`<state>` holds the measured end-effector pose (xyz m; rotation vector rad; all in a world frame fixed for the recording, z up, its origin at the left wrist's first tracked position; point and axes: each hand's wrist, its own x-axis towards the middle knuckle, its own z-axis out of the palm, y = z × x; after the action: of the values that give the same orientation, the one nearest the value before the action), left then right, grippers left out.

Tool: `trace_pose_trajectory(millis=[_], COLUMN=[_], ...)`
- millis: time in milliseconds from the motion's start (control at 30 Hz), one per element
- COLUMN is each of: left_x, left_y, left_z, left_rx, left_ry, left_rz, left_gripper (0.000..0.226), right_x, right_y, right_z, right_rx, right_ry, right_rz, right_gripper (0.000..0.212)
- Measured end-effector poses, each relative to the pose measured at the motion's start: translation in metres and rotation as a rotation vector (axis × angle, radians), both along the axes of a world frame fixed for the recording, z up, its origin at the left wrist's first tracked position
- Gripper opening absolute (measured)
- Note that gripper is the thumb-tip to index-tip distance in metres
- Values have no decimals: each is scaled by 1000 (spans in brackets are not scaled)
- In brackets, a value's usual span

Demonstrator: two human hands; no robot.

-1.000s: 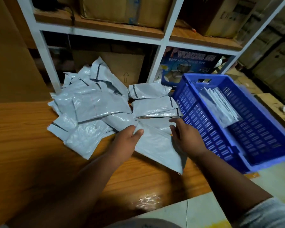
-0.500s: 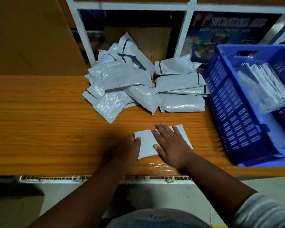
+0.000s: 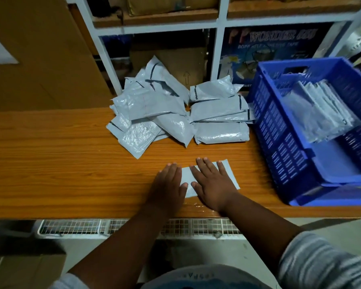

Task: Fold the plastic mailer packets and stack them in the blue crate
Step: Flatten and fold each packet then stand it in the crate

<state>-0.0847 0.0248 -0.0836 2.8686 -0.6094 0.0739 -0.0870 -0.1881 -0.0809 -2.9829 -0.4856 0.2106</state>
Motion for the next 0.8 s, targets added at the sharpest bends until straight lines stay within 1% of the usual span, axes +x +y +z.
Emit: trace_pose_trajectory(millis=[100,167,267,400,533,633,733,767,800], left_x=[3,3,2,2,3,7,13,15,17], left_y=[5,4,4,5,5,-2,-14,-17,-19], left_z=[-10,-9,-11,-14,-18,-5,3,1,-2], left_rx=[157,190,193,166,145,151,70,53,77], left_ry=[43,49,35,37,37,21,-6,19,48], left_rz=[1,11,14,3,5,5,-22,-26,-31], left_gripper=[73,73,73,72,69,70,64,65,68], right_x=[3,7,7,8,11,13,21,23,24], right_y=[7,14,20,18,22,24,21,18,14], right_z=[11,13,1,-14,-15,-13,-4,1,6], right_rx=[22,19,-14,16,66,160,404,477,511], right_ry=[-68,-105,-112,-121,-122,-98,-16,10,10], right_rz=[30,113,171,147,107,60,-53,-76,-68], right_gripper=[64,63,63,64,62,58,57,57,56])
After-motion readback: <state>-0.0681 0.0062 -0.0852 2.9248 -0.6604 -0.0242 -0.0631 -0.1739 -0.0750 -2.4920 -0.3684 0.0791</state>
